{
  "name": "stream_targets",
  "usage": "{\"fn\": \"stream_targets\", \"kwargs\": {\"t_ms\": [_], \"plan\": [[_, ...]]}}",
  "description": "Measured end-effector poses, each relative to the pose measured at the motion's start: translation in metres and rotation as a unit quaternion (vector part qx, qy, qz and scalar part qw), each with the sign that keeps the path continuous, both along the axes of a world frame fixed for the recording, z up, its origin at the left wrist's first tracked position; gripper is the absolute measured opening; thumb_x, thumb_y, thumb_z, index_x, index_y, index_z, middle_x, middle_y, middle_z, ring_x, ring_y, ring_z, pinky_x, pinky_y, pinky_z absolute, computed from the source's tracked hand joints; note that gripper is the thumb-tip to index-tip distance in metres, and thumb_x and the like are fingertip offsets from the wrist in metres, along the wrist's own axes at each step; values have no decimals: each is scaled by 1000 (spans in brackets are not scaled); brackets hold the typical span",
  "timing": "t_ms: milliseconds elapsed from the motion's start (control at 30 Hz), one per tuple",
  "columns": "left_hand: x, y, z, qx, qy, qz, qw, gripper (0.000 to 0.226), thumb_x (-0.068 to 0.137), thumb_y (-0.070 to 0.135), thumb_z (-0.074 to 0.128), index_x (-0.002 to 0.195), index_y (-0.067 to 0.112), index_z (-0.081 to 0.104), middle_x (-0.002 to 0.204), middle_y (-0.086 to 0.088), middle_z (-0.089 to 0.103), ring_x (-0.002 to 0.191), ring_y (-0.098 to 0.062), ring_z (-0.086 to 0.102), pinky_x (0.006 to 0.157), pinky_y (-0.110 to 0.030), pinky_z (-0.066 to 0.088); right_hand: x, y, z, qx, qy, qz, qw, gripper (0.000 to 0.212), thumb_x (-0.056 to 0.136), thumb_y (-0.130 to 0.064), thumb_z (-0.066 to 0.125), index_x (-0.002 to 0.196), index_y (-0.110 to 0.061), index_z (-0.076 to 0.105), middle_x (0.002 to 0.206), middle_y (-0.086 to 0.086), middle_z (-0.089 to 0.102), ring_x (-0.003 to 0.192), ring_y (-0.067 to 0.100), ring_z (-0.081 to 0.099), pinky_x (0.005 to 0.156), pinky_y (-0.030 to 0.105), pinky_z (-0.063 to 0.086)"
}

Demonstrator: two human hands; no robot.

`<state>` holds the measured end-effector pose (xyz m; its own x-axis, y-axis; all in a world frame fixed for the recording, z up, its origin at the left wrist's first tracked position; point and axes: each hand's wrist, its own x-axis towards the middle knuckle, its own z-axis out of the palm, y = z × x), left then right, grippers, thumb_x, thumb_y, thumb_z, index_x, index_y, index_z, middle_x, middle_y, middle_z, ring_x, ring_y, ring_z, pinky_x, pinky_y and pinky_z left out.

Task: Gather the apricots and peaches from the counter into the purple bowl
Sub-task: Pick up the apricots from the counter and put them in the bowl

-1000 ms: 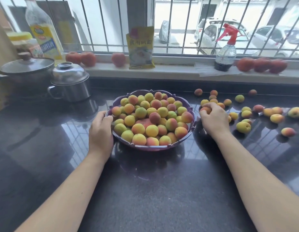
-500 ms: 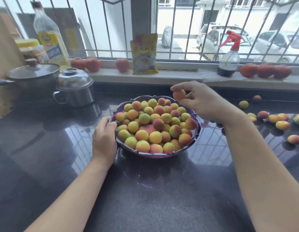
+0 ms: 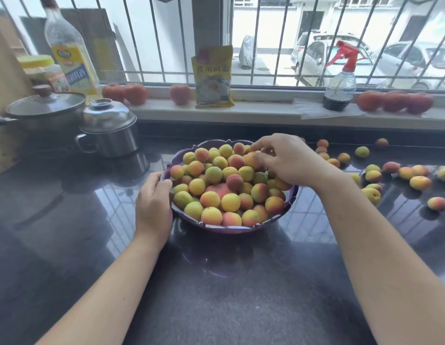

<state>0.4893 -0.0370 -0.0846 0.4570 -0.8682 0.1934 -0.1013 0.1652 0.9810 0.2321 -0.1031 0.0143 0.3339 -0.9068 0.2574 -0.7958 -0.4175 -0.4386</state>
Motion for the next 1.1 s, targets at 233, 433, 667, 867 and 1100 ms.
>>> {"fn": "stream_targets", "kwargs": {"t_ms": [233,433,667,867,1100], "plan": [[1,-1,-1,7,0,3,1000,23,85,33,48,84,24,69,79,8,68,82,-18,58,75,-39,46,8,2,-3,-8,-18,-13,1000,24,101,-27,59,121,-20,71,106,-5,61,100,14,55,83,29,44],[-1,1,4,8,-10,9,1000,22,85,32,47,85,24,68,78,9,66,82,-19,58,76,-41,47,1,0,-1,-58,-82,-46,994,29,104,-25,51,127,-21,68,114,-2,65,103,12,55,85,24,45],[-4,5,7,8,-28,14,999,26,83,34,45,87,20,66,84,2,66,82,-19,57,73,-38,44,-57,11,-24,-84,-183,-281,938,31,92,-2,48,106,-15,73,98,3,70,100,31,65,89,45,55],[2,1,0,10,-13,7,1000,30,83,35,47,89,13,66,84,4,65,84,-19,55,80,-41,44,-68,40,-86,-58,-111,-361,924,31,89,2,50,110,-6,71,117,20,60,109,38,56,88,35,41],[4,2,0,0,13,-30,999,22,86,33,49,86,22,68,82,8,66,82,-16,56,77,-39,45,-88,39,-84,-21,-41,-440,897,42,92,-3,59,133,-11,56,138,20,44,122,43,50,99,46,45]]}}
